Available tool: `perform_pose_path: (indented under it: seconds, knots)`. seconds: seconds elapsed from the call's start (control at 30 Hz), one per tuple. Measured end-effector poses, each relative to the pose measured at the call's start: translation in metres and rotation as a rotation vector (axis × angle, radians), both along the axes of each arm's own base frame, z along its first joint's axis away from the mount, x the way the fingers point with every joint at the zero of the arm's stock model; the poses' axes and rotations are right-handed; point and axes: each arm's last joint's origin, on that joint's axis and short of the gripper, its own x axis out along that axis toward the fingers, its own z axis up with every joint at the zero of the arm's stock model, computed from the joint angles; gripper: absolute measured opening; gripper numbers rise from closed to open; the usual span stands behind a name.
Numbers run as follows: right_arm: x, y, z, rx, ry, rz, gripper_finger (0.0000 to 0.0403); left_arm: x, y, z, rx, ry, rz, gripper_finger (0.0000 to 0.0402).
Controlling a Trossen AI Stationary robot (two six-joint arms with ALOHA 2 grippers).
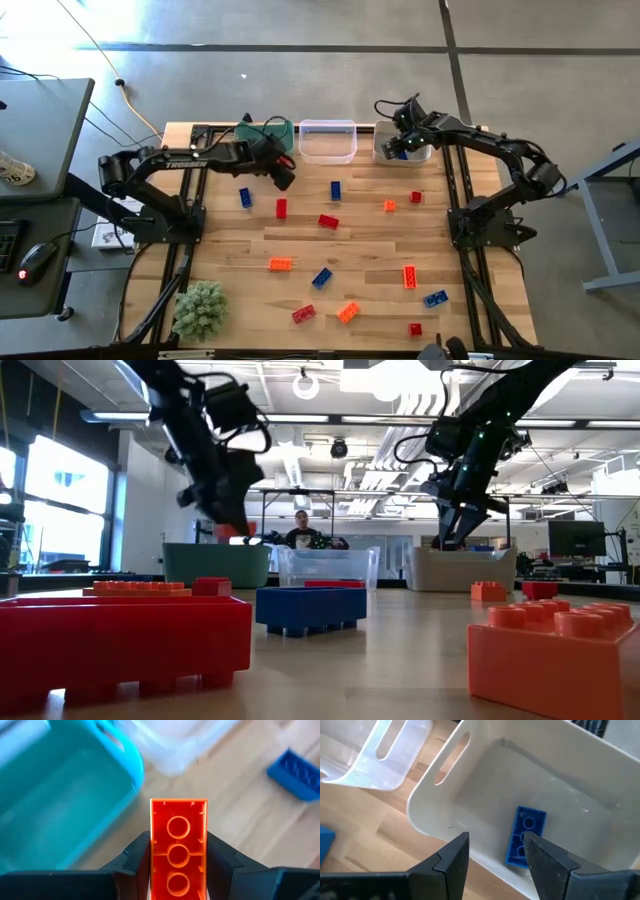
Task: Sort & place blocks by color
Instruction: Put the orange game piece into the green bin
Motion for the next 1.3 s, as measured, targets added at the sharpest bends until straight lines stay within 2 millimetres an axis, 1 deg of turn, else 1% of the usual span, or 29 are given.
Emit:
perform_pose_path:
  seconds: [0.1, 0.2, 0.3, 0.4, 0.53, 0.7, 0.87, 1.1, 1.3]
  knots:
    - [0.001, 0.001, 0.0, 0.01, -0.011, 0.023, 0.0177, 0.003, 0.007, 0.014, 0.062, 0.001, 0.015, 0.0111]
    - [0.001, 0.001, 0.0, 0.023, -0.025, 0.045, 0.0177, 0.001, 0.018, 0.025, 0.095, -0.012, 0.051, 0.0111]
    - [0.002, 0.001, 0.0, 0.034, -0.038, 0.063, 0.0177, -0.004, 0.031, 0.034, 0.127, -0.016, 0.097, 0.0111]
    - [0.002, 0.002, 0.0, 0.047, -0.058, 0.071, 0.0177, -0.013, 0.043, 0.036, 0.131, -0.017, 0.15, 0.0111]
    - [0.004, 0.004, 0.007, 0.031, -0.112, 0.066, 0.0177, -0.029, 0.059, 0.036, 0.139, 0.022, 0.183, 0.0111]
    - [0.006, 0.011, 0.03, -0.042, -0.24, 0.031, 0.0177, -0.045, 0.073, 0.035, 0.142, 0.067, 0.191, 0.0111]
    - [0.01, 0.024, 0.048, -0.061, -0.359, -0.009, 0.0177, -0.057, 0.085, 0.033, 0.107, 0.057, 0.171, 0.0118]
    - [0.03, 0.053, 0.05, 0.028, -0.421, 0.002, 0.0177, -0.065, 0.101, 0.015, 0.018, 0.058, 0.154, 0.0127]
    - [0.046, 0.081, 0.05, 0.082, -0.435, 0.001, 0.0177, -0.066, 0.106, 0.006, -0.014, 0.071, 0.158, 0.0129]
